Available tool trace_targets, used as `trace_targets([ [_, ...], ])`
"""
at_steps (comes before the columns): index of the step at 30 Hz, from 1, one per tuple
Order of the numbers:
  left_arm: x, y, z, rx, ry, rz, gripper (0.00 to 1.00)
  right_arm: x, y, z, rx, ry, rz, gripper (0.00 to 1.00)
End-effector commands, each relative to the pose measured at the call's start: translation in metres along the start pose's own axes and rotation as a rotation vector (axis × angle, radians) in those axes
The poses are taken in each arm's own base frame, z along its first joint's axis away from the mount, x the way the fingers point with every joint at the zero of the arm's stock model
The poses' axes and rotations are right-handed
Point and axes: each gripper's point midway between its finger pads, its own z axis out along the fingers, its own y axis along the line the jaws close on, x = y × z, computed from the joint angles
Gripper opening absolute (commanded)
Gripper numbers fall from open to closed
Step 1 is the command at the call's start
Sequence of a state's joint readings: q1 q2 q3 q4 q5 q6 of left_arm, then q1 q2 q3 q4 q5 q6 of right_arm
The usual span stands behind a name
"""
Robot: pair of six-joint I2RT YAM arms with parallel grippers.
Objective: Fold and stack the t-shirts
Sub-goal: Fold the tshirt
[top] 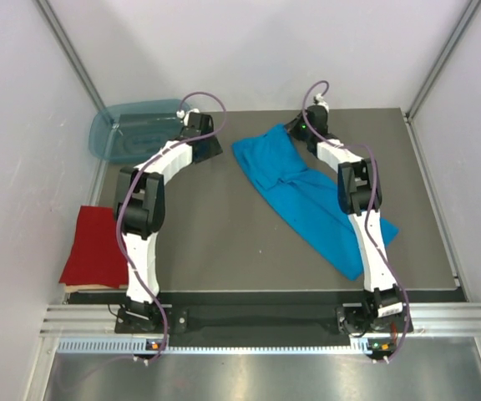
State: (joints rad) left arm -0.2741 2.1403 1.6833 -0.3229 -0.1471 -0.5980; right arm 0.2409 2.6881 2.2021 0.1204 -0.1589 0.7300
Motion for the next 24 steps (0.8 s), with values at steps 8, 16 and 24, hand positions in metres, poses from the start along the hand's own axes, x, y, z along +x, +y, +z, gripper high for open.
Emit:
trace_targets([
  [8,0.013,-0.058,-0.078,0.308,0.086,-0.024,0.57,-0.098,-0.023,-0.026,0.061,-0.148,0.014,0.3],
  [16,0.165,-0.113,-0.153,0.454,0.373,-0.084,0.56,-0.147,0.004,-0.141,0.184,-0.07,-0.092,0.59],
  [24,0.279,-0.151,-0.194,0.433,0.507,-0.232,0.55,-0.149,-0.007,-0.301,0.496,0.005,-0.157,0.89],
])
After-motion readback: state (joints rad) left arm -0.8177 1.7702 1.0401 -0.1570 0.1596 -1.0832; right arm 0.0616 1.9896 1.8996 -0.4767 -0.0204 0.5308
